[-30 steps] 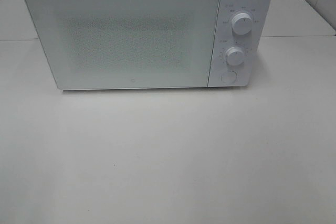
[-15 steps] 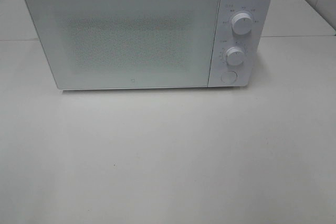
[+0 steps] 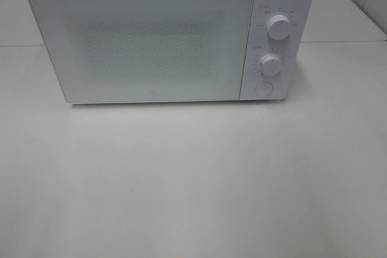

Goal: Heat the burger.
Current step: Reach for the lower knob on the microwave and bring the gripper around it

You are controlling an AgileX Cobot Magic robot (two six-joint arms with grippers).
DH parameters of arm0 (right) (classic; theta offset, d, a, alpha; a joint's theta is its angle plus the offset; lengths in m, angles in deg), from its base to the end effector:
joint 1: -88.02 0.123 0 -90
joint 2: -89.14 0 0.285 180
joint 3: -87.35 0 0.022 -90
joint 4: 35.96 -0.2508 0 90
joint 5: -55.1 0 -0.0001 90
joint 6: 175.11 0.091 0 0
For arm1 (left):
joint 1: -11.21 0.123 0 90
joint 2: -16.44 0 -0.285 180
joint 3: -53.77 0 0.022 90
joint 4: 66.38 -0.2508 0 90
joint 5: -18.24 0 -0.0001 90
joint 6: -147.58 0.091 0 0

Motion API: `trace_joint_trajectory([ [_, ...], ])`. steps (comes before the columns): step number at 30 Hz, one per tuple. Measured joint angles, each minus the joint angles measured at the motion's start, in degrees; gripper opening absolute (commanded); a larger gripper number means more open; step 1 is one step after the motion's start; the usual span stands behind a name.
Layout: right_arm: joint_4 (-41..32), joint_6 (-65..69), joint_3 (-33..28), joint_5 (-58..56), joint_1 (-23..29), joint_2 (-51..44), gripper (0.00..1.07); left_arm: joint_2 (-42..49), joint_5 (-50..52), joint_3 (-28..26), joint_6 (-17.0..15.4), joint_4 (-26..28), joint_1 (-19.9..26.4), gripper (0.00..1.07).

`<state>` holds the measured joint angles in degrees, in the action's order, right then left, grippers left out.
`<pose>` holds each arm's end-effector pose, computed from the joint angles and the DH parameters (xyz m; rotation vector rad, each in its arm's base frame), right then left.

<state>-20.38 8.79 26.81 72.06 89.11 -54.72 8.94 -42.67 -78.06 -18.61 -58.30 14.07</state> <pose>0.1108 0.0092 0.2989 -0.2128 1.3865 -0.0892 -0.0064 -0.0115 0.2797 0.2010 2.0167 0.0152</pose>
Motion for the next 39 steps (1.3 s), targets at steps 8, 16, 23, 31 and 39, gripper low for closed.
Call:
trace_joint_trajectory([
  [8, 0.00, 0.34, -0.11, 8.54, 0.00, 10.43, 0.72, 0.00, 0.00, 0.00, 0.00, 0.00, 0.00, 1.03],
  [16, 0.00, -0.11, -1.95, 19.37, 0.00, 23.49, 0.72, 0.00, 0.00, 0.00, 0.00, 0.00, 0.00, 1.03],
  [23, -0.46, -0.74, -4.76, 36.50, 0.00, 37.53, 0.72, 0.00, 0.00, 0.00, 0.00, 0.00, 0.00, 1.03],
  [31, -1.32, -1.66, -4.76, 47.38, 0.00, 50.13, 0.72, 0.00, 0.00, 0.00, 0.00, 0.00, 0.00, 1.03],
  [39, -19.88, -11.97, -4.64, 51.85, 15.70, 59.36, 0.72, 0.00, 0.00, 0.00, 0.00, 0.00, 0.00, 1.03],
])
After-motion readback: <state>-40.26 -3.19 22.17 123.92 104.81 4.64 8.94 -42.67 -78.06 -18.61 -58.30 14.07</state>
